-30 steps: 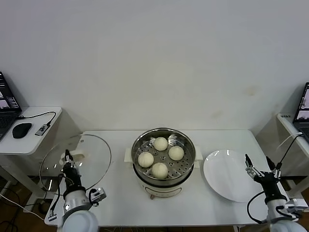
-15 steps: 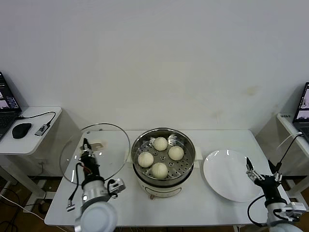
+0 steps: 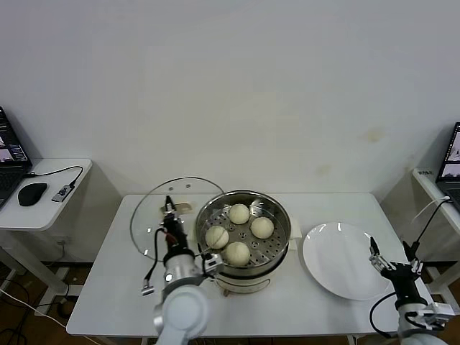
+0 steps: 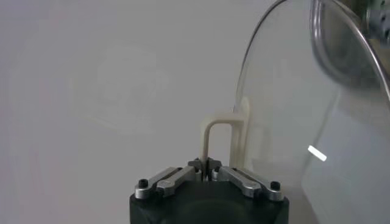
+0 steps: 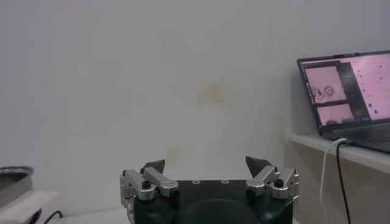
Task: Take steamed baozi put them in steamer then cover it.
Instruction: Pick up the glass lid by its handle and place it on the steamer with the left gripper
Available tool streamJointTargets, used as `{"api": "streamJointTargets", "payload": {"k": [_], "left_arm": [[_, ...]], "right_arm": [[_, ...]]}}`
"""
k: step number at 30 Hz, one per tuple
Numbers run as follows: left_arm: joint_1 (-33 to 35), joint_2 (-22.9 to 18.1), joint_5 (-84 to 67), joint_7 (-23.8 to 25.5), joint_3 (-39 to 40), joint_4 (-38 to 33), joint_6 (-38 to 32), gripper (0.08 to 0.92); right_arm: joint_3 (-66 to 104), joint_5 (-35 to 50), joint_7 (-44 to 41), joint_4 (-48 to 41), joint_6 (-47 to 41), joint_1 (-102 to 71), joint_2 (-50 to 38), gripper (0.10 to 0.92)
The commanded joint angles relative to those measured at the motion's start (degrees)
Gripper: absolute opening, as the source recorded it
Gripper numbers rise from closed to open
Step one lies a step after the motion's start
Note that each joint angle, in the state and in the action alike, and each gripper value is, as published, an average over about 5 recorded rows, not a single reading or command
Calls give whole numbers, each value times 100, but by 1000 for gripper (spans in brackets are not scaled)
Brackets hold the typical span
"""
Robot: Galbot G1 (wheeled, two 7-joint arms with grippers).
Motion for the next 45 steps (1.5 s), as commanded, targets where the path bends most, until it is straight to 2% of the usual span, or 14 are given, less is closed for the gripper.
{"api": "streamJointTargets", "payload": {"k": [1,7,22,35,45], "left_arm": [[-289,-376,281,186,759,343,88,130],[-437,-580,371,217,1078,568,124,130],[-867,-628,8,226,1775,1069,231,130],[-991,-630,-54,-91,1501,1543,234,130],[-788,-635,316,-59,1451,1573,229,130]], "right_arm": [[50,-62,-6,-71,36,4,35,823],[76,-67,-12,-119,56,32,58,823],[104,-111,-34,-204,97,53,96,823],[105,-149,-44,-228,132,56,107,823],[109,-171,-51,-230,142,51,114,823]]}}
